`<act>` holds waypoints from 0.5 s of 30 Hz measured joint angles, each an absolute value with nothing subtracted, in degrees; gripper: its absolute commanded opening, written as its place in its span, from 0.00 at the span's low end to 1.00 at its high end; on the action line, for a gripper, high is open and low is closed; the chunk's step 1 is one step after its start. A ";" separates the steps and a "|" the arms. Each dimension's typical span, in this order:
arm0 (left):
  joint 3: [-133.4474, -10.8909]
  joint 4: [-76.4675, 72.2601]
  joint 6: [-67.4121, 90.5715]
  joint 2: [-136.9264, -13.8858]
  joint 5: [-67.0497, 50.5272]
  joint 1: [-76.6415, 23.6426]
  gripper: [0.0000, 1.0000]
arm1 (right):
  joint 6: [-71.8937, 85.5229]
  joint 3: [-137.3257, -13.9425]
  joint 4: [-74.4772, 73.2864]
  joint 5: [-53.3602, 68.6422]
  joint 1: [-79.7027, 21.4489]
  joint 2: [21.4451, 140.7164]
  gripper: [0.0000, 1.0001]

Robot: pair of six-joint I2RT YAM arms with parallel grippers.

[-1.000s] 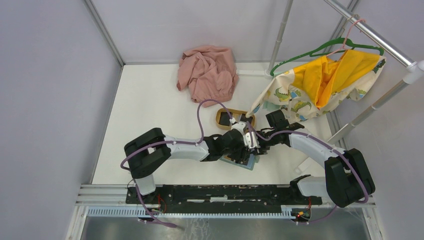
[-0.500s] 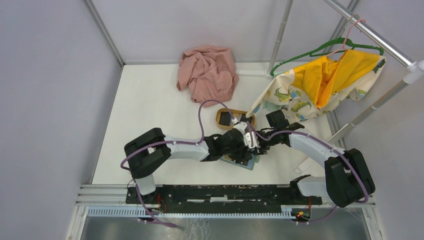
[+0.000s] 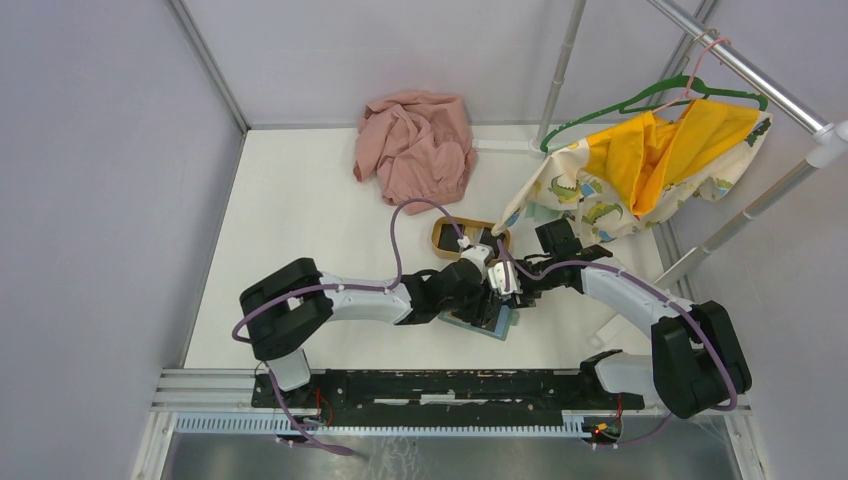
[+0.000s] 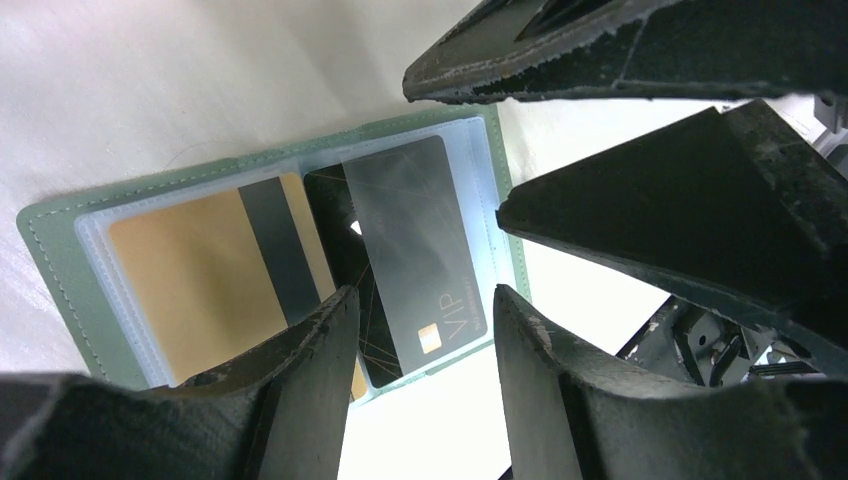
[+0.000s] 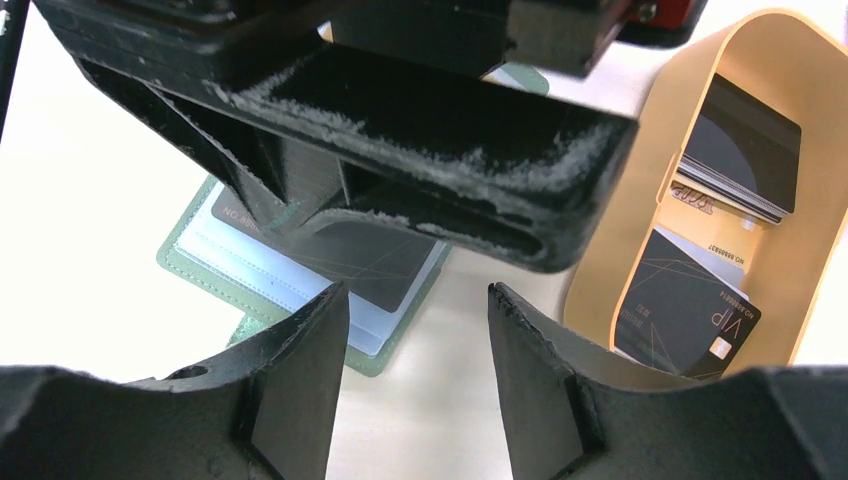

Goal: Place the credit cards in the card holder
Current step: Insert the credit card into the card holder.

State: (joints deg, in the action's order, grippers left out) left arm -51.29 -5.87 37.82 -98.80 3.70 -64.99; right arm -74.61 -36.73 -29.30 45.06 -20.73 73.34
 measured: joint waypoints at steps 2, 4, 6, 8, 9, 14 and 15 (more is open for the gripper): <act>-51.90 -5.43 37.80 -99.53 3.97 -64.99 0.58 | -74.61 -36.73 -29.30 45.08 -20.71 73.34 0.59; -52.82 -4.56 37.80 -100.44 4.40 -65.01 0.58 | -74.63 -36.73 -29.30 45.08 -20.73 73.34 0.59; -53.58 -3.86 37.80 -101.10 4.69 -65.01 0.59 | -74.63 -36.73 -29.30 45.10 -20.73 73.34 0.59; -54.33 -2.92 37.80 -101.49 5.06 -65.01 0.59 | -74.63 -36.73 -29.30 45.12 -20.73 73.34 0.59; -54.63 -2.61 37.80 -101.67 5.13 -65.01 0.59 | -74.61 -36.73 -29.30 45.15 -20.73 73.34 0.59; -55.94 -1.54 37.41 -102.61 5.41 -65.01 0.59 | -74.63 -36.73 -29.30 45.23 -20.73 73.34 0.59; -56.10 -1.61 37.36 -102.83 5.32 -65.01 0.59 | -74.61 -36.73 -29.30 45.21 -20.71 73.34 0.59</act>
